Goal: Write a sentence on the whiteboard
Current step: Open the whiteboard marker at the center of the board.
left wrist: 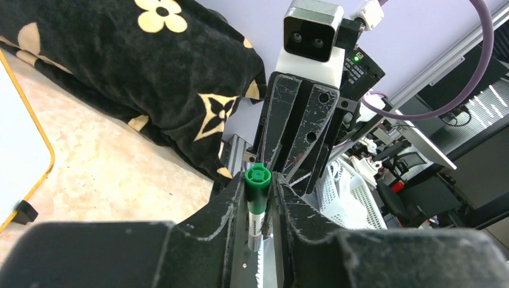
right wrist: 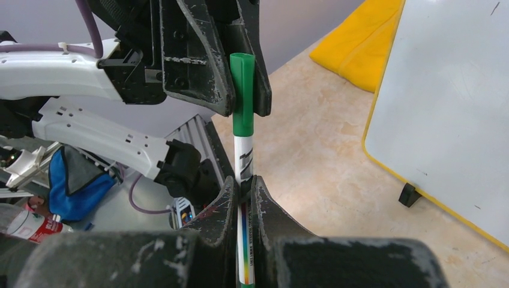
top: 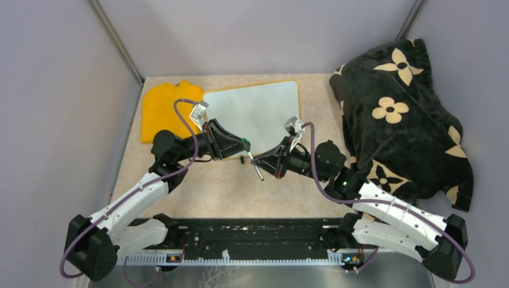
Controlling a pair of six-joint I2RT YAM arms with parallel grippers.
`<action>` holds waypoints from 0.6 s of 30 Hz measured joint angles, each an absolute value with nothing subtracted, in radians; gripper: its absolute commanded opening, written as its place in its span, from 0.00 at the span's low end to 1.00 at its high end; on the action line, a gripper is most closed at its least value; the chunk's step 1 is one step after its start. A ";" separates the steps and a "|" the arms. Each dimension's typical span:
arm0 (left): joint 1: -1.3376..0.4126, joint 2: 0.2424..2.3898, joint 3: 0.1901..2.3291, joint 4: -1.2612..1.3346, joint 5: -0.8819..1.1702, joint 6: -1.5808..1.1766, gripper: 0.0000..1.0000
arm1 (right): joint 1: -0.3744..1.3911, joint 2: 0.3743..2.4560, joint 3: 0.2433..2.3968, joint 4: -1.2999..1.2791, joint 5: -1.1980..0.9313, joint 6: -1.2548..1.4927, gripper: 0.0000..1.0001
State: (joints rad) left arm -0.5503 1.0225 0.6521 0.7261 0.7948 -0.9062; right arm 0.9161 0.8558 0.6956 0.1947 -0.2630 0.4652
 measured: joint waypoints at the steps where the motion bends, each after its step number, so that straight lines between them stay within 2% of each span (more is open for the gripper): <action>1: -0.550 1.024 0.652 0.727 0.796 -0.906 0.18 | 0.916 0.856 0.696 0.195 -0.264 0.465 0.00; 5: -0.550 1.033 0.652 0.737 0.799 -0.909 0.00 | 0.917 0.856 0.696 0.194 -0.264 0.465 0.00; 7: -0.550 1.034 0.652 0.742 0.801 -0.913 0.00 | 0.917 0.856 0.696 0.194 -0.263 0.465 0.00; 8: -0.550 1.034 0.652 0.745 0.803 -0.914 0.00 | 0.917 0.856 0.696 0.194 -0.263 0.465 0.06; 10: -0.550 1.034 0.652 0.748 0.804 -0.916 0.00 | 0.918 0.856 0.696 0.194 -0.263 0.469 0.30; 12: -0.550 1.033 0.651 0.748 0.805 -0.916 0.00 | 0.919 0.855 0.696 0.194 -0.263 0.484 0.48; 16: -0.550 1.019 0.646 0.748 0.813 -0.916 0.00 | 0.920 0.847 0.696 0.196 -0.271 0.520 0.66; 18: -0.550 1.009 0.646 0.749 0.818 -0.916 0.00 | 0.920 0.845 0.696 0.202 -0.287 0.541 0.70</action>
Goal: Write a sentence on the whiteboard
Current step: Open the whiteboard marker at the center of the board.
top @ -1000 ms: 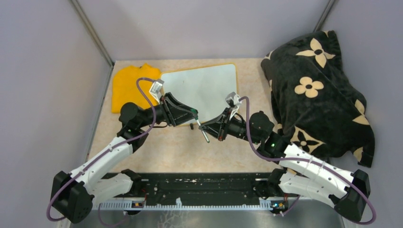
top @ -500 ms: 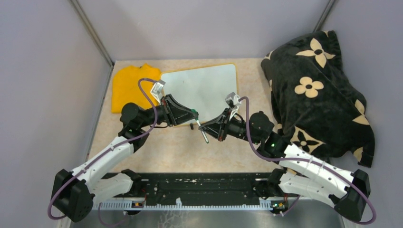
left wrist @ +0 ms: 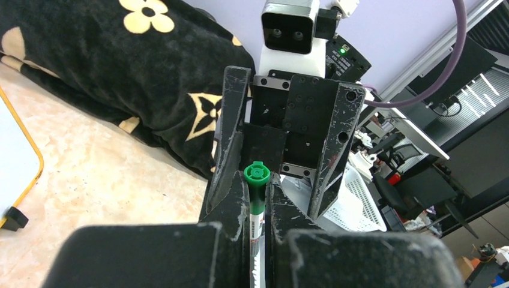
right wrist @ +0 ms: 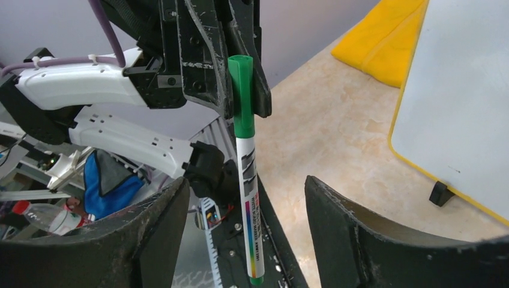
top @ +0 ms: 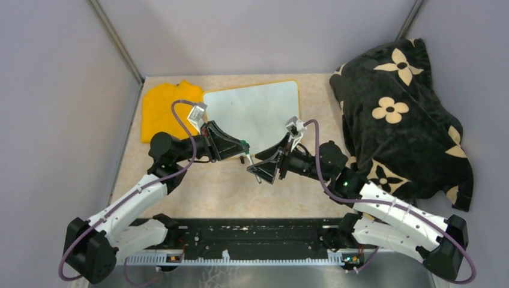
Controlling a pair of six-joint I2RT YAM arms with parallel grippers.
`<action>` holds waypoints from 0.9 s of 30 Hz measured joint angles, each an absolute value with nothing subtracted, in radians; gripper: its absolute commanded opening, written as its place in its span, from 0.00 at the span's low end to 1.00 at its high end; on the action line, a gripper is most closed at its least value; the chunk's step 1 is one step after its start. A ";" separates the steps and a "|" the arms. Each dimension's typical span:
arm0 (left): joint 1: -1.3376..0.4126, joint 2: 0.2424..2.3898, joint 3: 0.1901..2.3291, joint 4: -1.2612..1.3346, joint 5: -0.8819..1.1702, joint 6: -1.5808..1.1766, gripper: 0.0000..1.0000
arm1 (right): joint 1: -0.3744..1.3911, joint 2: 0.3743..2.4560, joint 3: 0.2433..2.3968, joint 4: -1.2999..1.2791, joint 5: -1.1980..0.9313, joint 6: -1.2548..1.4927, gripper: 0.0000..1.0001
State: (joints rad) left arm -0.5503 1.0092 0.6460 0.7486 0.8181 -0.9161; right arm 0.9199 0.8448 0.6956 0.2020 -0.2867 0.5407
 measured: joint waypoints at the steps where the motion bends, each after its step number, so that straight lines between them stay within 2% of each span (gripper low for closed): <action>1: -0.550 1.005 0.646 0.749 0.822 -0.916 0.00 | 0.920 0.845 0.696 0.206 -0.296 0.551 0.70; 5: -0.550 0.991 0.646 0.749 0.839 -0.916 0.00 | 0.920 0.865 0.696 0.245 -0.344 0.587 0.67; 11: -0.550 0.967 0.646 0.751 0.858 -0.918 0.00 | 0.920 0.919 0.697 0.312 -0.389 0.638 0.54; 17: -0.550 0.939 0.646 0.753 0.865 -0.921 0.00 | 0.920 0.938 0.696 0.386 -0.398 0.686 0.47; 23: -0.550 0.929 0.646 0.756 0.865 -0.923 0.00 | 0.920 0.939 0.696 0.432 -0.397 0.711 0.33; 27: -0.550 0.926 0.645 0.756 0.865 -0.923 0.00 | 0.920 0.947 0.696 0.444 -0.398 0.726 0.32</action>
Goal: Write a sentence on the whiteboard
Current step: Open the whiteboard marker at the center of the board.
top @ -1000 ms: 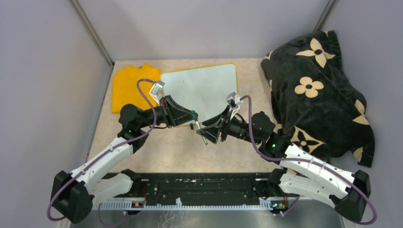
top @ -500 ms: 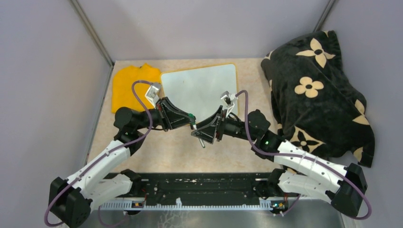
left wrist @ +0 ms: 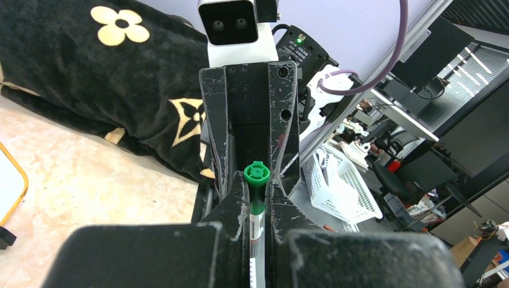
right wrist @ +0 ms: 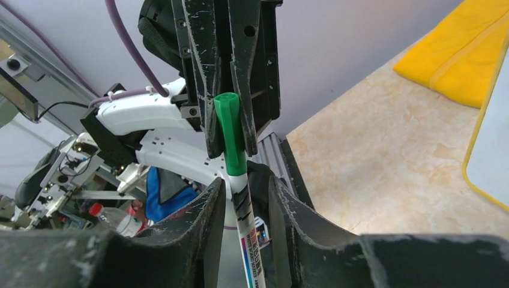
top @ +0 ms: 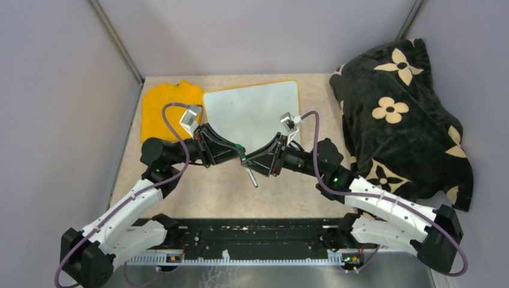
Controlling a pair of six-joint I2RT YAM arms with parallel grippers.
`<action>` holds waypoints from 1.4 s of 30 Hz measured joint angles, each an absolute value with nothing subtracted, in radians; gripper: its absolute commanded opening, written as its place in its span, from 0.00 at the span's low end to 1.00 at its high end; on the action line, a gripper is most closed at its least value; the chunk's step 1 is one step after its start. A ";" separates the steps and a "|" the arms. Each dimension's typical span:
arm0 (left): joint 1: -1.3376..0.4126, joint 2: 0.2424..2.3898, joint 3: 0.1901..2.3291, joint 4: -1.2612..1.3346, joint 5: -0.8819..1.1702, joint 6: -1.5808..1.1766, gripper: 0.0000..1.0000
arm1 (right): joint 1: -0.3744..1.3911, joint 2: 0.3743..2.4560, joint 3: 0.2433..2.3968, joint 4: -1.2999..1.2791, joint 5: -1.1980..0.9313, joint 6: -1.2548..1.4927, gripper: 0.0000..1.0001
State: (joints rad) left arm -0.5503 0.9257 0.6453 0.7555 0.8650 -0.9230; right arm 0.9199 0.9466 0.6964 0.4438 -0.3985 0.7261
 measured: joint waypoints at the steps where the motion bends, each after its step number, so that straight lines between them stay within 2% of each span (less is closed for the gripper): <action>1: -0.550 0.924 0.645 0.756 0.865 -0.923 0.00 | 0.920 0.948 0.696 0.445 -0.400 0.727 0.32; 3: -0.550 0.920 0.645 0.756 0.865 -0.923 0.00 | 0.920 0.955 0.696 0.452 -0.408 0.732 0.32; 6: -0.550 0.913 0.643 0.756 0.865 -0.923 0.00 | 0.920 0.967 0.696 0.460 -0.422 0.739 0.27; 13: -0.550 0.912 0.641 0.752 0.860 -0.926 0.00 | 0.920 0.975 0.696 0.479 -0.449 0.744 0.00; 33: -0.588 0.844 0.643 0.553 0.712 -0.855 0.00 | 0.922 0.879 0.641 0.424 -0.363 0.672 0.00; 42: -0.556 0.827 0.676 0.576 0.576 -0.820 0.00 | 0.922 0.823 0.589 0.333 -0.360 0.673 0.00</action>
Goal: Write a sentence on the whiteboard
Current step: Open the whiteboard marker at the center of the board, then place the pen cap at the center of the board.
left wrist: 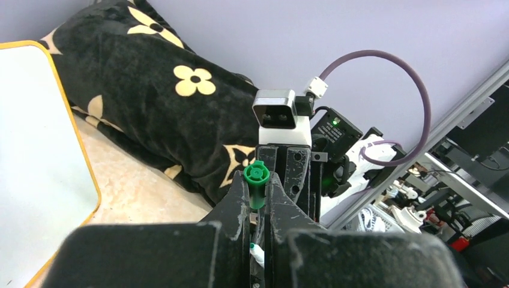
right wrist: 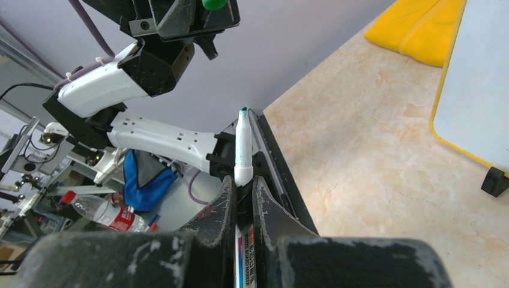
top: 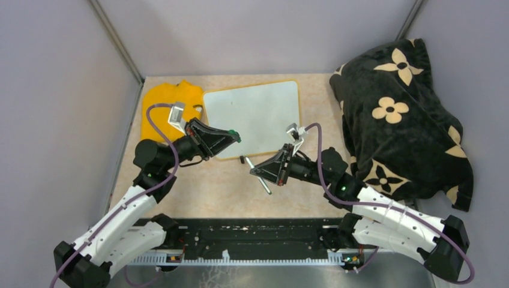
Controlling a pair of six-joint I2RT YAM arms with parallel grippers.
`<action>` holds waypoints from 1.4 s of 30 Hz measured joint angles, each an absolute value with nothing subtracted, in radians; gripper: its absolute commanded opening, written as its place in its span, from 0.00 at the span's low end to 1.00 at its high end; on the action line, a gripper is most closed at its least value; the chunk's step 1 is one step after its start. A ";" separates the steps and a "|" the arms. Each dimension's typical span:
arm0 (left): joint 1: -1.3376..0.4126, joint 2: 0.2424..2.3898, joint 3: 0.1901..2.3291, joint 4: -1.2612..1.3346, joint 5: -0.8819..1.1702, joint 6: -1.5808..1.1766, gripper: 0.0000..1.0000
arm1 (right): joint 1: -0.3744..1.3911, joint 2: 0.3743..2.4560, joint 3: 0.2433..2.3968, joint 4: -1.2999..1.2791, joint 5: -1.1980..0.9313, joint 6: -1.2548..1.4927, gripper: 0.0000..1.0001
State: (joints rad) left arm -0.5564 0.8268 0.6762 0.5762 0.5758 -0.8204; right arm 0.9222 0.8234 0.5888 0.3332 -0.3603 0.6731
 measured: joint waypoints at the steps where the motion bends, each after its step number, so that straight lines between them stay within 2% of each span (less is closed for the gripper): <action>1: -0.556 0.826 0.676 0.575 0.568 -0.815 0.00 | 0.922 0.823 0.589 0.329 -0.360 0.673 0.00; 8: -0.556 0.776 0.693 0.397 0.467 -0.716 0.00 | 0.922 0.774 0.589 0.213 -0.273 0.625 0.00; 16: -0.556 0.643 0.727 -0.045 0.175 -0.544 0.00 | 0.922 0.683 0.596 -0.029 -0.009 0.531 0.00; 22: -0.556 0.602 0.724 -0.266 -0.006 -0.500 0.00 | 0.922 0.675 0.596 -0.145 0.155 0.508 0.00; 30: -0.556 0.780 0.711 -0.438 -0.155 -0.517 0.00 | 0.922 0.697 0.596 -0.195 0.252 0.505 0.00; 42: -0.554 1.032 0.686 -0.480 -0.184 -0.560 0.00 | 0.922 0.690 0.596 -0.211 0.284 0.491 0.00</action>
State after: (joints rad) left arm -0.5541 1.0321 0.6865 -0.4797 -0.1844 -0.5598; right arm 0.9222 0.6903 0.5964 -0.2111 0.2844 0.4908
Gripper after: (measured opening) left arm 0.049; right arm 0.047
